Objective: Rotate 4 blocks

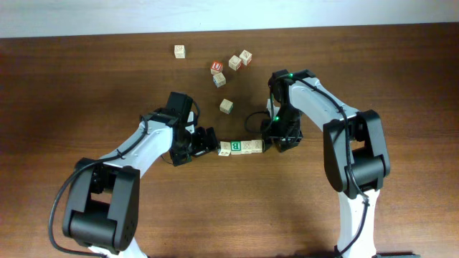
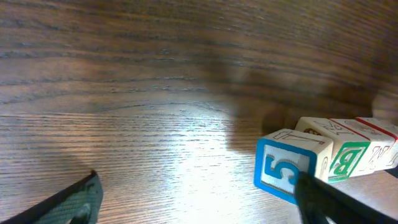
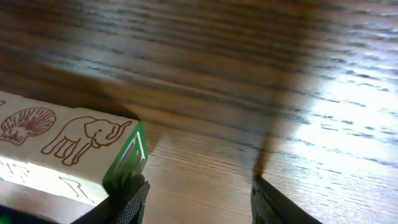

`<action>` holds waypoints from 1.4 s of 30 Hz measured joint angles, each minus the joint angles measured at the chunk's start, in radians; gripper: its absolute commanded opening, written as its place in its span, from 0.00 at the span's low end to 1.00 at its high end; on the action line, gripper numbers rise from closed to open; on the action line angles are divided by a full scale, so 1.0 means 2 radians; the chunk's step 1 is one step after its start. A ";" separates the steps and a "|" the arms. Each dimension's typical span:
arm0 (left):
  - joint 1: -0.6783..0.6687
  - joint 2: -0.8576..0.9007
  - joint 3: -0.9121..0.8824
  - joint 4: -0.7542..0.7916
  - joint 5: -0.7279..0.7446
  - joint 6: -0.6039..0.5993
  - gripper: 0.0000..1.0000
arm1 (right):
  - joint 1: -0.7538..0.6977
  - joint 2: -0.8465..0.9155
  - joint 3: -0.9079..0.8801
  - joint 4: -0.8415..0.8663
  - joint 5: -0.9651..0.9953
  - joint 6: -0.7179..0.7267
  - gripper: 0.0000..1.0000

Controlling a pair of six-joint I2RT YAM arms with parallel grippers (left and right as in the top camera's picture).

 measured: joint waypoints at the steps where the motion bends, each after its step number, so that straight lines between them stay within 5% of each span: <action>1: 0.000 0.000 0.001 0.000 0.000 0.000 0.99 | 0.000 0.000 0.000 0.000 0.003 0.002 0.54; 4: -0.001 0.000 0.001 0.000 0.002 0.000 0.98 | 0.000 0.000 0.000 0.000 0.010 0.011 0.55; 7: -0.001 0.000 0.001 -0.005 0.001 0.002 0.63 | 0.000 0.000 0.000 -0.001 0.010 0.012 0.55; 9: -0.001 0.000 0.001 -0.010 0.001 0.004 0.54 | 0.000 0.000 0.000 -0.002 0.012 0.012 0.55; 21: 0.008 0.000 0.010 -0.048 -0.073 0.019 0.63 | 0.000 0.000 0.012 -0.012 0.018 0.013 0.56; 30: 0.036 0.002 0.167 -0.161 -0.165 0.075 0.73 | -0.002 -0.011 0.038 -0.041 0.055 0.031 0.55; 42: 0.036 0.002 0.255 -0.181 -0.188 0.113 0.73 | -0.037 -0.237 0.051 -0.057 0.134 0.084 0.55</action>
